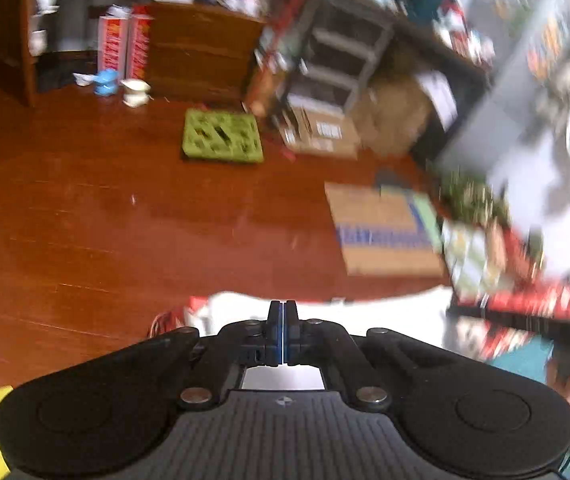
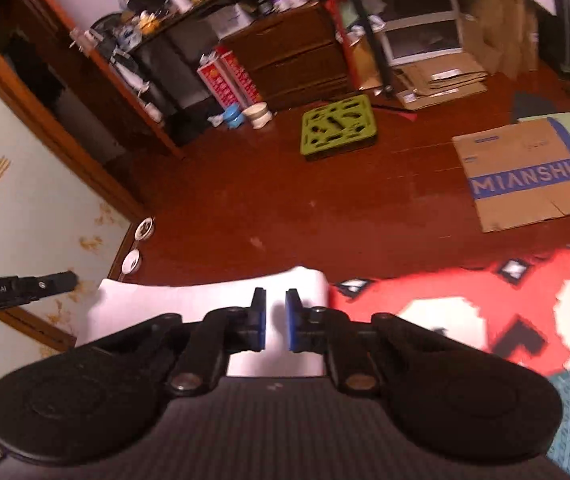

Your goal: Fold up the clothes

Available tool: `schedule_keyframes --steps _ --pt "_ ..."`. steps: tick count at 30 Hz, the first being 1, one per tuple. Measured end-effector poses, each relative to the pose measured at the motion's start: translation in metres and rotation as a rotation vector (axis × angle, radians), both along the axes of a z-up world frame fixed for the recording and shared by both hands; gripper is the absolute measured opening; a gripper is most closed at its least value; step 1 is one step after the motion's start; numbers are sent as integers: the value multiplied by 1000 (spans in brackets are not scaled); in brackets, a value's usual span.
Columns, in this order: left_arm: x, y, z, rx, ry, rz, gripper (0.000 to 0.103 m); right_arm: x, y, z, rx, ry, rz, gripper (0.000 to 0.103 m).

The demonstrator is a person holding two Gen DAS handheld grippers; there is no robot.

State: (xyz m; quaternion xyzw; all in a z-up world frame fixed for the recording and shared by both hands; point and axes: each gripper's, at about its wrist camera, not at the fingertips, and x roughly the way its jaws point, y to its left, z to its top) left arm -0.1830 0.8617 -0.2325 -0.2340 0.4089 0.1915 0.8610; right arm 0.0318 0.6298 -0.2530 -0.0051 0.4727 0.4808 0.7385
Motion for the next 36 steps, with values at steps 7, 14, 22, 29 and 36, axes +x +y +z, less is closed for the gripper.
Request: schedule_keyframes --steps 7,14,22,29,36 --pt "-5 14 -11 -46 -9 76 1 31 12 -19 -38 7 -96 5" --pt "-37 -58 0 -125 3 -88 2 -22 -28 9 -37 -14 86 7" --pt "-72 -98 -33 -101 85 -104 2 -115 -69 -8 -116 -59 233 9" --pt "-89 -109 -23 -77 92 -61 2 -139 -123 -25 -196 -27 253 7" --pt "-112 -131 -6 -51 9 14 2 -154 -153 15 -142 -36 239 11"
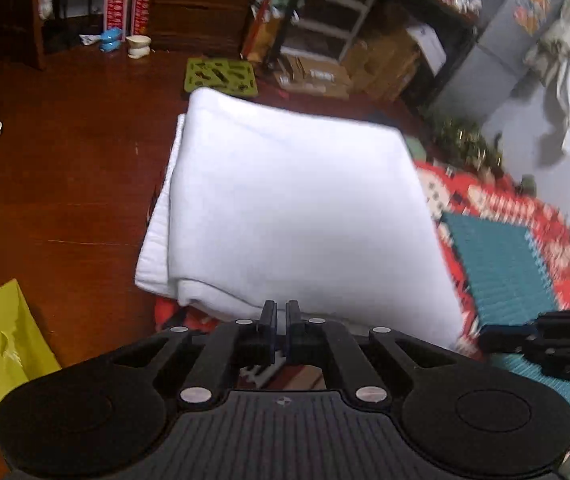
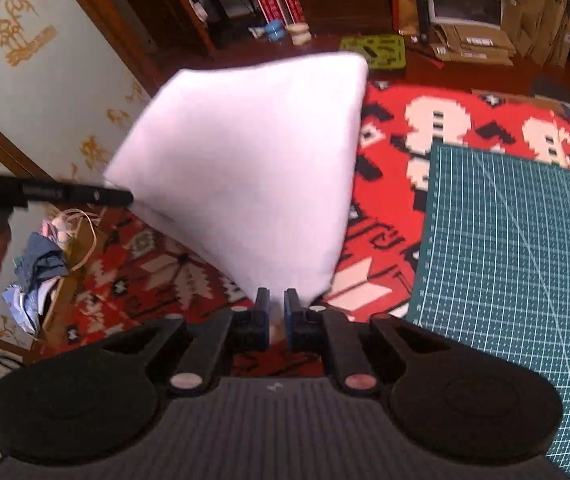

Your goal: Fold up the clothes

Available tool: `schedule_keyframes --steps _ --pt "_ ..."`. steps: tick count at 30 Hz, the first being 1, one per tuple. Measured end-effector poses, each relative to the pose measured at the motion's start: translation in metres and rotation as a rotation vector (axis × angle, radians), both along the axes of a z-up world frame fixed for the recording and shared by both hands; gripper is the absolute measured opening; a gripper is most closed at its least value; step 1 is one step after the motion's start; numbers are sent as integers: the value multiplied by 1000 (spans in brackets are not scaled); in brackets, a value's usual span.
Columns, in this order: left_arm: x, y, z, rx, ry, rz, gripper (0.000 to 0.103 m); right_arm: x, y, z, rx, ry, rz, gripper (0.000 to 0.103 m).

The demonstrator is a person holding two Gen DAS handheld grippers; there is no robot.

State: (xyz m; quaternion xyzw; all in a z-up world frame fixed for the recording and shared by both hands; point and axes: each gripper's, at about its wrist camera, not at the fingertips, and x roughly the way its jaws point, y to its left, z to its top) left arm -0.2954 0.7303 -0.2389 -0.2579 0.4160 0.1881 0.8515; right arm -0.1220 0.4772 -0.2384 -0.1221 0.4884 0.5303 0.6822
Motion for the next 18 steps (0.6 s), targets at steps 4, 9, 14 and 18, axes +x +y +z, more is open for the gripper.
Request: schedule_keyframes --steps 4,9,14,18 --pt "5 12 3 79 -59 67 5 -1 6 6 38 -26 16 11" --pt "0 26 -20 137 -20 123 4 3 29 1 87 -70 17 11" --pt "-26 4 -27 169 -60 184 4 11 34 -13 78 -65 -10 11" --pt "-51 -28 -14 191 -149 236 5 10 17 -8 110 -63 8 11"
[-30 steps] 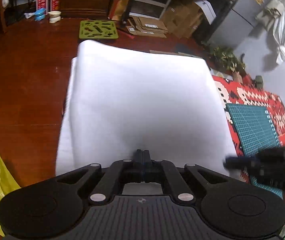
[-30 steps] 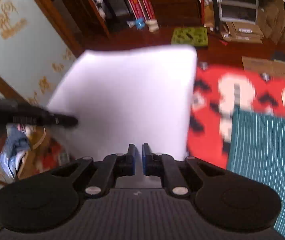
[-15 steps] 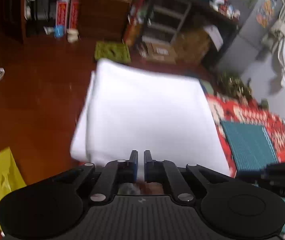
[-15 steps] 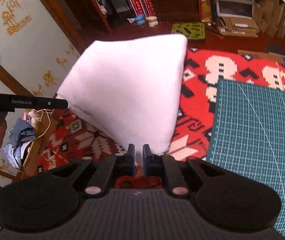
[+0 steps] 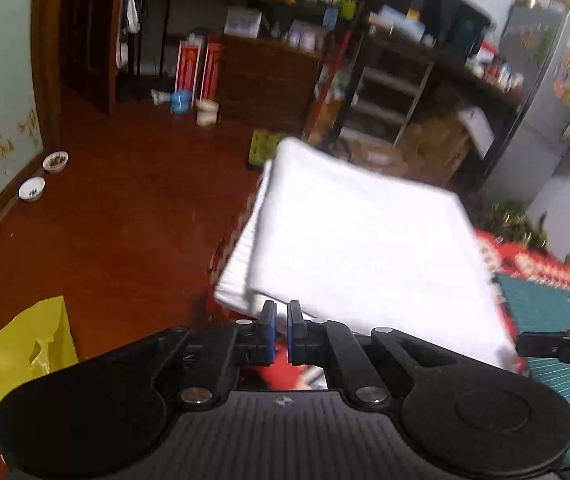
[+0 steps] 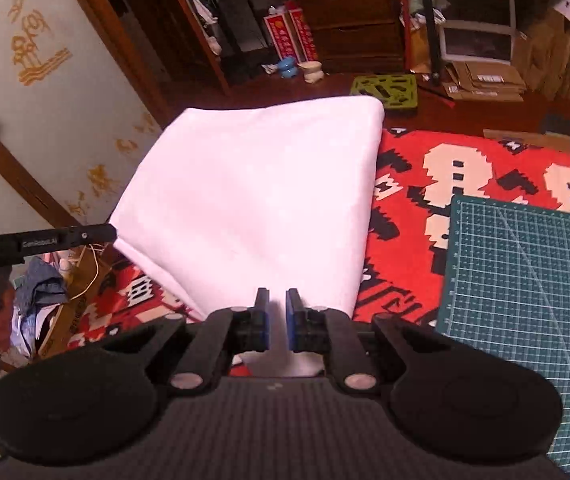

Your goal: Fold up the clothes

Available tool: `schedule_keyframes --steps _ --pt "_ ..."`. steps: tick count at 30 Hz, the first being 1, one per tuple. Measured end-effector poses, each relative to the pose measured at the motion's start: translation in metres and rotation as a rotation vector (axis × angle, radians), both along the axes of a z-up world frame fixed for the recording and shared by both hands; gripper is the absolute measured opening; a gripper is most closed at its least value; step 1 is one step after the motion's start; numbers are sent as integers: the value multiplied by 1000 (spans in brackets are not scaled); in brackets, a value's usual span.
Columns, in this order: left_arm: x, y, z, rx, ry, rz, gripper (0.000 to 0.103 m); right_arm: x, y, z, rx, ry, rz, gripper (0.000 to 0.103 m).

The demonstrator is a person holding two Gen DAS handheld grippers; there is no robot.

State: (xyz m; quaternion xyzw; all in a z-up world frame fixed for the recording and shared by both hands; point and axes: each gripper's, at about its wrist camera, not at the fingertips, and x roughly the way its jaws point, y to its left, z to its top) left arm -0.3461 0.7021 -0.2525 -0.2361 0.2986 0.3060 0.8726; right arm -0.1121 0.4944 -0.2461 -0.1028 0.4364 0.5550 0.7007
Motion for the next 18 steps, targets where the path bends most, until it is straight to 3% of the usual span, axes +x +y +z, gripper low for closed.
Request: schedule_keyframes --steps 3,4,7,9,11,13,15,17,18 --pt "-13 -40 19 59 -39 14 6 -5 -16 9 16 -28 16 15" --pt "-17 -54 25 80 -49 17 11 -8 -22 12 19 -42 19 17" --pt "-33 -104 45 119 -86 52 39 -21 -50 21 40 -75 8 20" --pt "-42 -138 60 135 -124 65 42 -29 -74 29 67 -80 -15 27" --pt "-46 -170 75 139 -138 78 59 -37 -100 40 93 -88 -37 30" --pt "-47 -199 90 131 -128 93 66 -45 -129 60 119 -105 -57 33" --pt "-47 -226 106 128 -118 104 74 -53 -157 84 137 -137 -55 53" --pt "-47 -247 115 121 -118 121 88 -63 -181 109 145 -177 -38 63" --pt "-48 -257 119 117 -118 131 90 -68 -193 120 149 -196 -29 69"
